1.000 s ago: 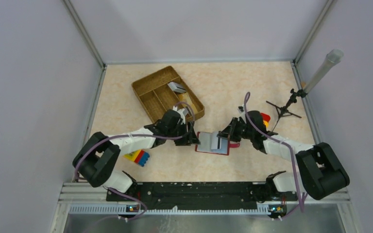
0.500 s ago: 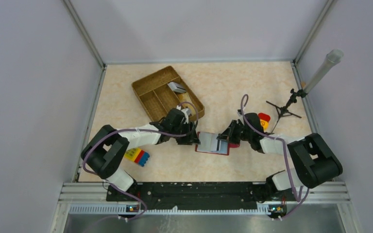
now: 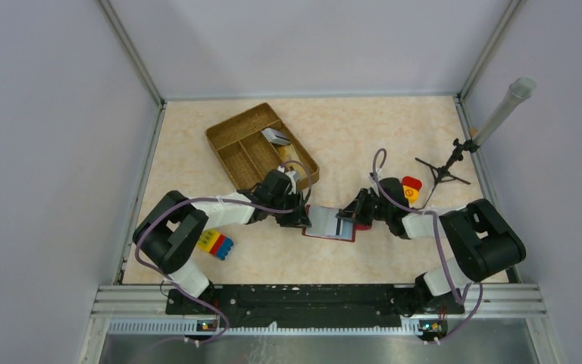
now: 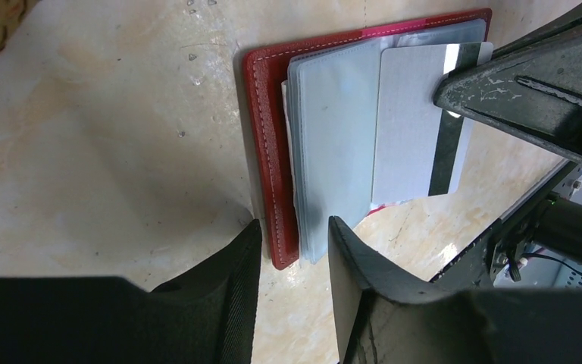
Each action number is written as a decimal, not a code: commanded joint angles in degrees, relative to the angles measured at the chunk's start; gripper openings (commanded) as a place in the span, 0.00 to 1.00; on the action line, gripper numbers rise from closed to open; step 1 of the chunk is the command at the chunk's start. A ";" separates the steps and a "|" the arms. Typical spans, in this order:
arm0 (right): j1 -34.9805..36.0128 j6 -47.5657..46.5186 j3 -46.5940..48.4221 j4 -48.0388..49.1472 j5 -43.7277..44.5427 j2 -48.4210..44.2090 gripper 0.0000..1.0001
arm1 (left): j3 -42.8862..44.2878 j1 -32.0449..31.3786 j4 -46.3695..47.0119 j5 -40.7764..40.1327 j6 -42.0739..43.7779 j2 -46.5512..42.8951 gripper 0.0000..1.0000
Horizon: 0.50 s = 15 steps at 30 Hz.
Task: Put the credit cards into the card holder
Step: Insert the credit card into the card holder.
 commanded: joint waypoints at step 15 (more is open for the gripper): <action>-0.20 0.81 -3.43 13.51 -0.23 7.20 0.00 | 1.64 -0.72 -1.42 -0.85 1.95 2.86 0.28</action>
